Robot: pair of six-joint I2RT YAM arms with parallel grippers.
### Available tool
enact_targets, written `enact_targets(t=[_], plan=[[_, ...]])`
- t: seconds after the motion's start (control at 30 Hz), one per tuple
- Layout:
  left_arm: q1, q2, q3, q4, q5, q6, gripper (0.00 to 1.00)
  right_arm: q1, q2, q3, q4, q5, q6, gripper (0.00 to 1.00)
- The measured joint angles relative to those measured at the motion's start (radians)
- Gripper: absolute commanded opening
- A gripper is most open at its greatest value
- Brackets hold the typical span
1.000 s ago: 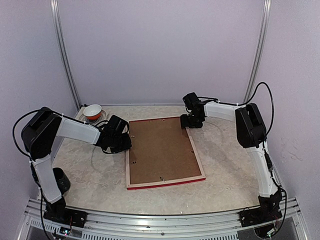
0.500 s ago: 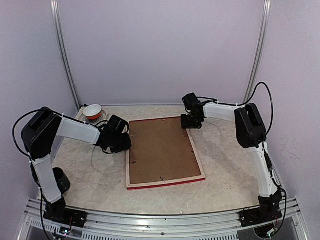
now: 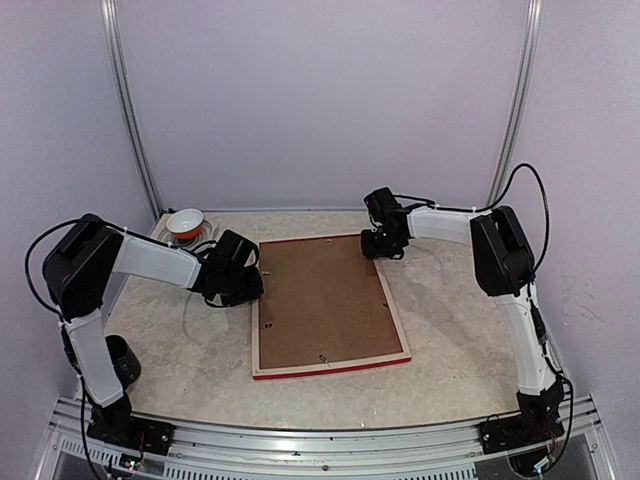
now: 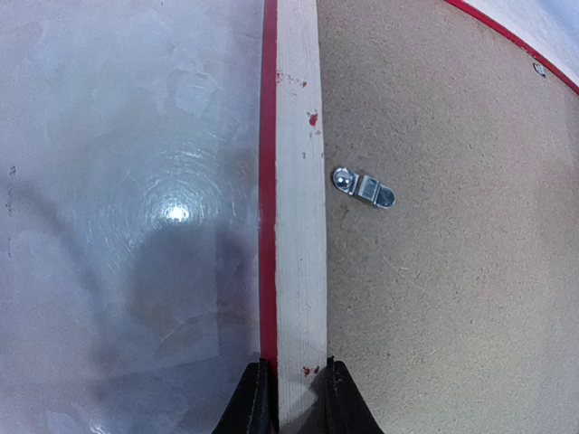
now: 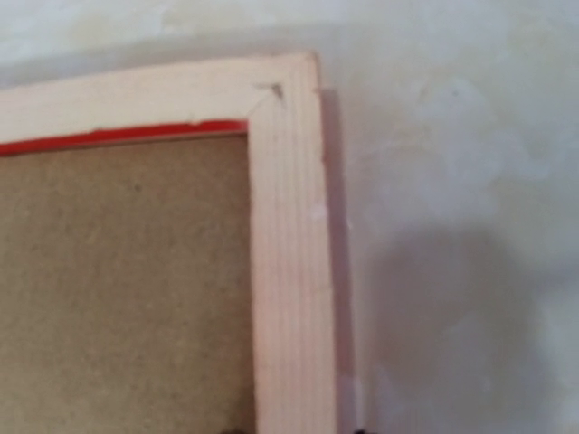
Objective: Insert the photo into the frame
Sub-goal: Place the photo frame at the center of the board, then press the fastener at the center of the board.
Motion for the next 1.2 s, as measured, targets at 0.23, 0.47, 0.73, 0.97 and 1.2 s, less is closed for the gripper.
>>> enact_targets(t=[0.23,0.47,0.73,0.97,1.2], plan=[[-0.002,0.0,0.0,0.0,0.006,0.005,0.15,0.0,-0.027,-0.04,0.0,0.006,0.001,0.34],[-0.013,0.0,0.0,0.001,0.014,0.026,0.2,0.0,-0.11,-0.154,-0.002,0.015,0.004,0.38],[-0.015,-0.015,0.0,-0.036,0.009,0.023,0.39,-0.001,-0.203,-0.242,-0.005,0.024,0.009,0.54],[-0.011,-0.109,0.018,-0.075,-0.028,0.033,0.47,-0.001,-0.298,-0.254,0.003,0.01,0.006,0.63],[-0.005,-0.111,0.12,-0.118,-0.043,0.052,0.49,-0.002,-0.356,-0.311,0.031,-0.007,0.004,0.65]])
